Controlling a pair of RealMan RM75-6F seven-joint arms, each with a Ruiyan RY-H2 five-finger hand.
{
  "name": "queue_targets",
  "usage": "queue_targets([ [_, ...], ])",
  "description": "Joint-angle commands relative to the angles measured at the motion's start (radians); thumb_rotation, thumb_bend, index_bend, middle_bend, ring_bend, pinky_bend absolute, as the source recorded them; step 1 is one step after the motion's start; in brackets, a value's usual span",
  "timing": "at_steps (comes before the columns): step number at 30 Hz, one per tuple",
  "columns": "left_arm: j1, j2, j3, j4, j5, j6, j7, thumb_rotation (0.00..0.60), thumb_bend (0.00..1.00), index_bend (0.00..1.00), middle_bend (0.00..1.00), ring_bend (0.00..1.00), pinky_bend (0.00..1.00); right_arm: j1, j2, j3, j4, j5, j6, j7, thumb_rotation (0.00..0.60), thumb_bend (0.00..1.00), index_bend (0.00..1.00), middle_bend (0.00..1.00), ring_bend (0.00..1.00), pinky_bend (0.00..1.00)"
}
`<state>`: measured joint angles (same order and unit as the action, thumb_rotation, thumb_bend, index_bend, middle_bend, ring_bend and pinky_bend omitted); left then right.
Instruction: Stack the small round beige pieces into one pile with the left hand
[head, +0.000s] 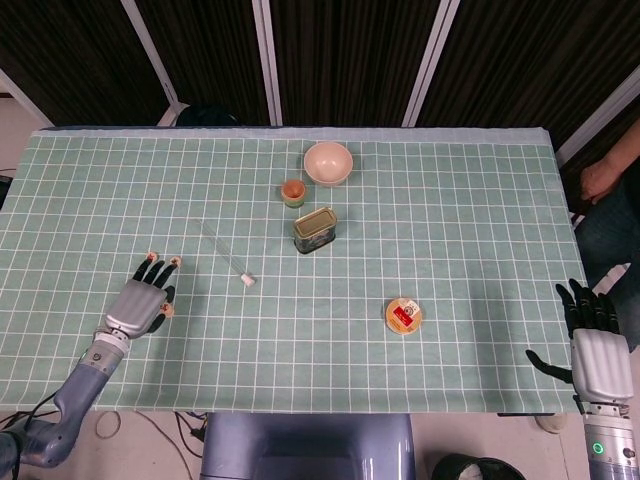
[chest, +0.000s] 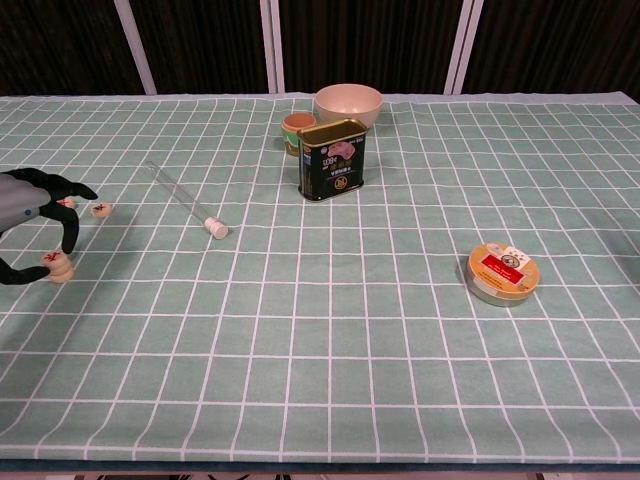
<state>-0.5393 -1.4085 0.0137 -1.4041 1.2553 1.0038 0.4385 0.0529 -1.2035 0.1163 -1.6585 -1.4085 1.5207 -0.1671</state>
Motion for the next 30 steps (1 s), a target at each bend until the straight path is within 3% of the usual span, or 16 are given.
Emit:
queue_targets([
  [1, 0.001, -0.001, 0.0, 0.001, 0.003, 0.0, 0.0, 0.6, 0.33, 0.44, 0.06, 0.0, 0.0, 0.0, 0.0, 0.001, 0.0, 0.0, 0.001, 0.001, 0.6, 0.23, 0.07, 0.01, 0.03, 0.0],
  [30, 0.015, -0.005, -0.011, 0.006, -0.018, 0.005, 0.043, 0.6, 0.33, 0.4, 0.04, 0.0, 0.0, 0.001, 0.0, 0.002, -0.001, 0.004, -0.001, -0.002, 0.6, 0.23, 0.07, 0.01, 0.03, 0.0],
])
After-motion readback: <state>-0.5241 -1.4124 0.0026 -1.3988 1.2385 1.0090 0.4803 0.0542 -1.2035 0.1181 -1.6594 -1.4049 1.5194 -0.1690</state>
